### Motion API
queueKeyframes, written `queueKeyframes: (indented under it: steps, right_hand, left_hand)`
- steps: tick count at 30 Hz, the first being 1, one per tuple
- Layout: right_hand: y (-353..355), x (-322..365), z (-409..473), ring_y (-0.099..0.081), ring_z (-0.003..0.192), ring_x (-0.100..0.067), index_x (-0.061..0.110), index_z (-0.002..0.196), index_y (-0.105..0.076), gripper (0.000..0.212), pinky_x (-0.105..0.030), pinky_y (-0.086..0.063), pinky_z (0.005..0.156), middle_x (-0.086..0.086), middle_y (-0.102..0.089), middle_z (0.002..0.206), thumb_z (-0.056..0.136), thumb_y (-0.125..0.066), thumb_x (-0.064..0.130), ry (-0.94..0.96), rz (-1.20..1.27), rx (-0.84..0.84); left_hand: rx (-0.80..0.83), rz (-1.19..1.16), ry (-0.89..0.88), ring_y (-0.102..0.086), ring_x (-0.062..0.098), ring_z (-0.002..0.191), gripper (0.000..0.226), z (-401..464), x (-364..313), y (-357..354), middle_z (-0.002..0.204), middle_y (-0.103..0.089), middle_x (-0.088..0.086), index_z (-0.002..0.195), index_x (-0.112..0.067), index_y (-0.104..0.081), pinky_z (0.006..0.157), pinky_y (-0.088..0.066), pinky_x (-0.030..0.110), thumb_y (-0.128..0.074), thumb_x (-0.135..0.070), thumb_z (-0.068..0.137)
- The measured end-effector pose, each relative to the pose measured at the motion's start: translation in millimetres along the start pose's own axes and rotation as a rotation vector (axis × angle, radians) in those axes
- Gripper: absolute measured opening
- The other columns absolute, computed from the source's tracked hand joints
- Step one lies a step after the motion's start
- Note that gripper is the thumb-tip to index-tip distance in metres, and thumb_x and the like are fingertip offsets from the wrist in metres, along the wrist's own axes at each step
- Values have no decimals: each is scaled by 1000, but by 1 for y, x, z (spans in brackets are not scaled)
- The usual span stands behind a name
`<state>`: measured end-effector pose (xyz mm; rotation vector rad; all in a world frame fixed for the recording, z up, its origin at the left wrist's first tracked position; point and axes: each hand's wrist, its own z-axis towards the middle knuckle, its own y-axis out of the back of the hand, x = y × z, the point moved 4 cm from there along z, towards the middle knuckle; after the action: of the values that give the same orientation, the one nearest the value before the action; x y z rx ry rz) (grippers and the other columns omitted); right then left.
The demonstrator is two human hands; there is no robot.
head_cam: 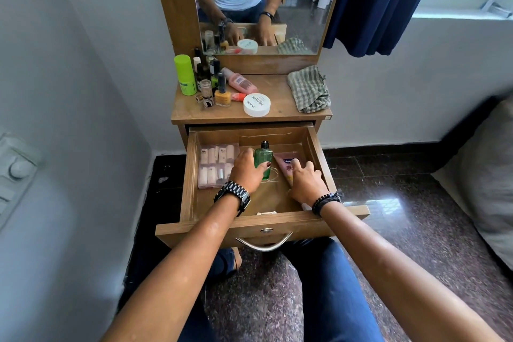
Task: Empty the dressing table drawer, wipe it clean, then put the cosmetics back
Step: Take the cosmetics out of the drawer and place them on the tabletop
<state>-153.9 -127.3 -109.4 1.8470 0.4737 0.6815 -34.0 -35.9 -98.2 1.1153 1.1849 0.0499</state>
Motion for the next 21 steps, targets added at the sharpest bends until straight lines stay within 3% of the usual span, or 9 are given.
queueKeyframes:
  steps: [7, 15, 18, 21]
  right_hand:
    - [1, -3, -6, -54, 111, -40, 14, 138, -22, 82, -44, -49, 89, -21, -50, 124, 75, -74, 26, -16, 62, 90]
    - [36, 3, -17, -54, 104, -33, 14, 133, -30, 64, -37, -45, 87, -17, -45, 122, 84, -64, 37, 89, 177, -74]
    - [54, 10, -20, -51, 104, -27, 16, 133, -32, 64, -33, -43, 84, -14, -46, 123, 83, -66, 36, 152, 209, -90]
    - [66, 23, -22, -45, 93, -18, 21, 131, -33, 62, -27, -36, 75, -10, -48, 125, 81, -66, 38, 203, 222, -85]
  left_hand:
    - [13, -17, 19, -57, 28, 106, 38, -2, -1, 3, 118, -58, 15, 118, -3, -46, 80, -46, 31, -58, -25, 90]
    - [6, -174, 157, -60, 25, 97, 30, 3, 10, 24, 109, -63, 11, 107, -6, -54, 73, -47, 28, -60, -28, 88]
    - [21, -258, 182, -63, 25, 95, 27, 7, 18, 40, 104, -63, 8, 106, -9, -55, 80, -54, 35, -62, -27, 87]
    - [-9, -506, 241, -66, 31, 94, 20, 11, 29, 63, 107, -63, 15, 98, -11, -53, 78, -56, 48, -66, -19, 85]
